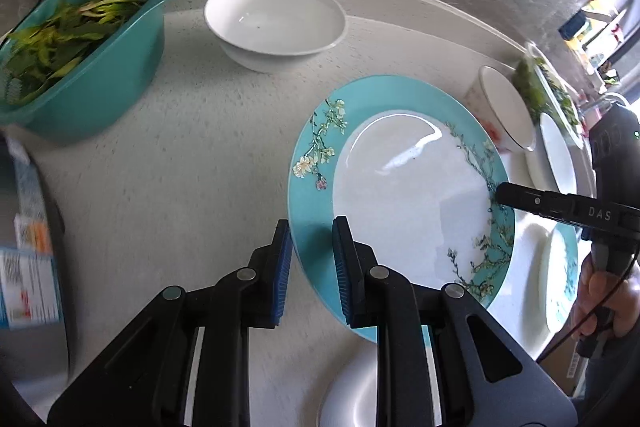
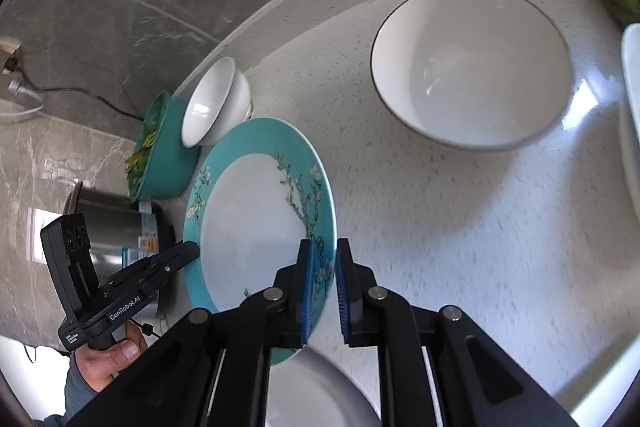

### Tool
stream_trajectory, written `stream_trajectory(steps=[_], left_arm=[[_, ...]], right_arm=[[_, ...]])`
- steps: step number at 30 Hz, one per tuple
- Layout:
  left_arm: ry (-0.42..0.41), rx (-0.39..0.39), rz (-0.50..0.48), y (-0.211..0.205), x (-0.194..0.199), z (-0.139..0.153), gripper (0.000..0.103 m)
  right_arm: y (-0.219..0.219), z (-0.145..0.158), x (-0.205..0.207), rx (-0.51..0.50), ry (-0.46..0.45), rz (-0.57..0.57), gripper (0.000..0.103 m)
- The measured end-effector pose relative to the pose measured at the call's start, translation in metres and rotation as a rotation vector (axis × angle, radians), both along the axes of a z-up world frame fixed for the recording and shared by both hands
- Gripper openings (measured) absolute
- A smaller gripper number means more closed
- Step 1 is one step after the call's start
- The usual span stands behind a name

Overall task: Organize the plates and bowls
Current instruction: 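Close both grippers on the rim of the teal floral plate, then lift the teal floral plate with both grippers and lower it onto the grey-rimmed plate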

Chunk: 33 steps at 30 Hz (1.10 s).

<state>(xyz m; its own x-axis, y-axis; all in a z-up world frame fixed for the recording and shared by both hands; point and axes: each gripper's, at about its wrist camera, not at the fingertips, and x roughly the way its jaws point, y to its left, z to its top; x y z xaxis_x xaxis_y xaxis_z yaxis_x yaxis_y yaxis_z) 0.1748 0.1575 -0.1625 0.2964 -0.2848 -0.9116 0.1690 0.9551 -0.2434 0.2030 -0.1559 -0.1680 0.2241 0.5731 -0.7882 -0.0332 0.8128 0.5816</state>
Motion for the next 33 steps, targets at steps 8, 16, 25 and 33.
stream_trajectory(steps=[8, 16, 25, 33], left_arm=[[0.007, -0.016, -0.008, 0.002, -0.07, 0.008, 0.018], [0.055, -0.01, -0.037, 0.003, -0.132, -0.006, 0.019], [0.067, 0.02, -0.077, 0.0, -0.171, -0.021, 0.019], [0.089, 0.041, -0.102, -0.004, -0.183, -0.032, 0.019]], right_arm=[[-0.001, 0.016, -0.051, -0.024, -0.021, 0.036, 0.014], [-0.004, 0.006, -0.097, -0.036, 0.01, 0.045, 0.016], [-0.006, -0.008, -0.127, -0.062, 0.029, 0.042, 0.016], [-0.008, -0.02, -0.14, -0.085, 0.043, 0.037, 0.016]])
